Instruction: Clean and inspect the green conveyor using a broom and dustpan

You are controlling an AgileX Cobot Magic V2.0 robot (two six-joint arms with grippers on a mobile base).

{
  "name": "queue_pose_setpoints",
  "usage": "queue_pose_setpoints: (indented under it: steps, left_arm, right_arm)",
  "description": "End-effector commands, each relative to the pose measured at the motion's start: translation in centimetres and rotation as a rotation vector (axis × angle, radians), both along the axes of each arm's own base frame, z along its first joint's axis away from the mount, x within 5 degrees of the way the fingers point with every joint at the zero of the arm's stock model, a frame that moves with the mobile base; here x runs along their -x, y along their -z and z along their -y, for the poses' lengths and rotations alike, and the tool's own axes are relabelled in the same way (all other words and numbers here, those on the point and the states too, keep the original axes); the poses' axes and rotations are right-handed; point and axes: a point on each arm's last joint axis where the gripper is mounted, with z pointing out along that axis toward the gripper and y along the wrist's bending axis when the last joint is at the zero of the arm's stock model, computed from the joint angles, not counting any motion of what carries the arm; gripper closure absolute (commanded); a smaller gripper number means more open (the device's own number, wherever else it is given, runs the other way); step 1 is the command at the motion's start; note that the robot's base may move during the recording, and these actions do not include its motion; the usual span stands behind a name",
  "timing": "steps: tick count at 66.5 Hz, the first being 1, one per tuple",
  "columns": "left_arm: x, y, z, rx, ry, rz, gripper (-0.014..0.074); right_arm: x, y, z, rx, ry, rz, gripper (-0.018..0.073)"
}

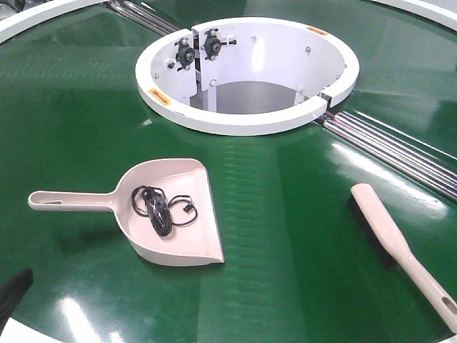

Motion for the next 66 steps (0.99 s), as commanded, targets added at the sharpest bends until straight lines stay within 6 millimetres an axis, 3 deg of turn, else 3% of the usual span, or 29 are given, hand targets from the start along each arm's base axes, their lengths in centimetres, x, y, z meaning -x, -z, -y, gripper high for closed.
queue_pose_setpoints:
  steps: [1, 7, 13, 14, 66]
  left_arm:
    - [-0.22, -1.6, 0.01, 0.05, -0.011, 0.094, 0.0198]
    - [-0.21, -1.53, 0.01, 0.039, -0.009, 0.09, 0.0374]
    - [-0.19, -1.45, 0.02, 0.032, -0.006, 0.083, 0.0606]
    - [-0.19, -1.45, 0.02, 0.033, -0.006, 0.083, 0.0606]
    - [-0.26, -1.74, -0.02, 0.044, -0.013, 0.113, 0.0604]
  right_arm:
    - [-0.05, -1.4, 0.04, -0.01, 0.006, 0.08, 0.0143]
    - [-0.05, -1.27, 0.03, -0.009, 0.004, 0.065, 0.0331]
    - [-0.05, -1.23, 0.03, -0.008, 0.003, 0.061, 0.0543]
    - [-0.05, -1.23, 0.03, -0.008, 0.003, 0.061, 0.0571]
    - [-0.05, -1.2, 0.02, -0.014, 0.003, 0.057, 0.0569]
